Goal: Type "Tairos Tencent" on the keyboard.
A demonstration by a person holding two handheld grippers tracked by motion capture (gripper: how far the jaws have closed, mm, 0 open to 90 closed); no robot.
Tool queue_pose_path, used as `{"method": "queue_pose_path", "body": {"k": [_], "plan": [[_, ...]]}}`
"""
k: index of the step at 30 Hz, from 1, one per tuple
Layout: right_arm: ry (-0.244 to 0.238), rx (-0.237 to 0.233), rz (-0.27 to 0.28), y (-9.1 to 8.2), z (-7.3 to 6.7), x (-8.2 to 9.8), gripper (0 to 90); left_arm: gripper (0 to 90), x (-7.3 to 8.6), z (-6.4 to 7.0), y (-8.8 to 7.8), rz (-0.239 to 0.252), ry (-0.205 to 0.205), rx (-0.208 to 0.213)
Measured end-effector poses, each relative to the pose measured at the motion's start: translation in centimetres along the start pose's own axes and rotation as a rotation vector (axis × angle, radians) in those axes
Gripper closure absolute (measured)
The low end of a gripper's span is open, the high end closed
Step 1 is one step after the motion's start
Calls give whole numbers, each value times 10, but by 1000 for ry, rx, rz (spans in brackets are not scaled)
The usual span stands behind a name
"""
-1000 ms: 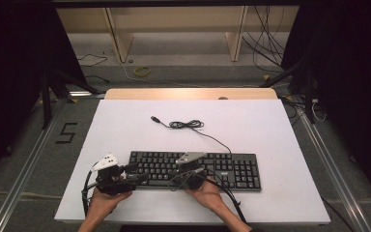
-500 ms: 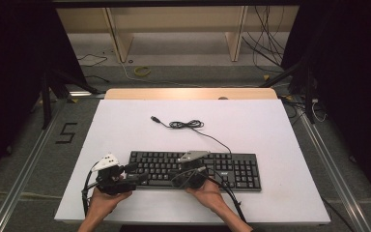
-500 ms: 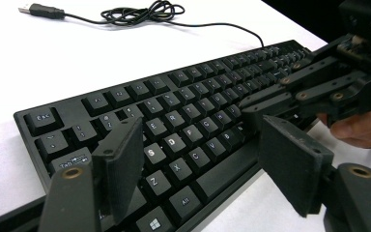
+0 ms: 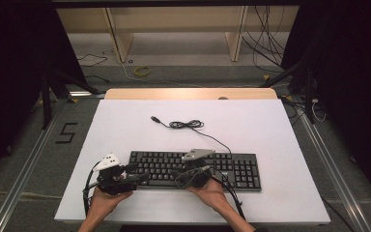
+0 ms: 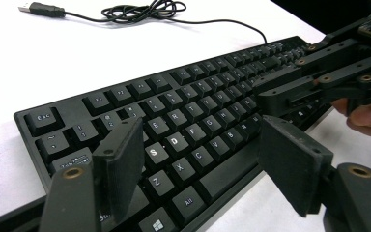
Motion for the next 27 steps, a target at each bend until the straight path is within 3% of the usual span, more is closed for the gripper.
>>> {"method": "queue_pose_path", "body": {"k": [11,27], "plan": [[12,-9,26,-14,2,-2,575,396,1,-1,4,-12,8,-3],[18,-1,48,-32,3,5,435,718,8,0,20,-99,48,-13]]}}
Point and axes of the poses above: each handheld gripper's, and its own axes: y roughly forward along the jaws, x roughly out of its underside, z roughly to its right, the point moved 9 cm from there along y, roughly forward along the jaws, and after that the axes turned 9 degrees about -y, right-handed, at the moved point
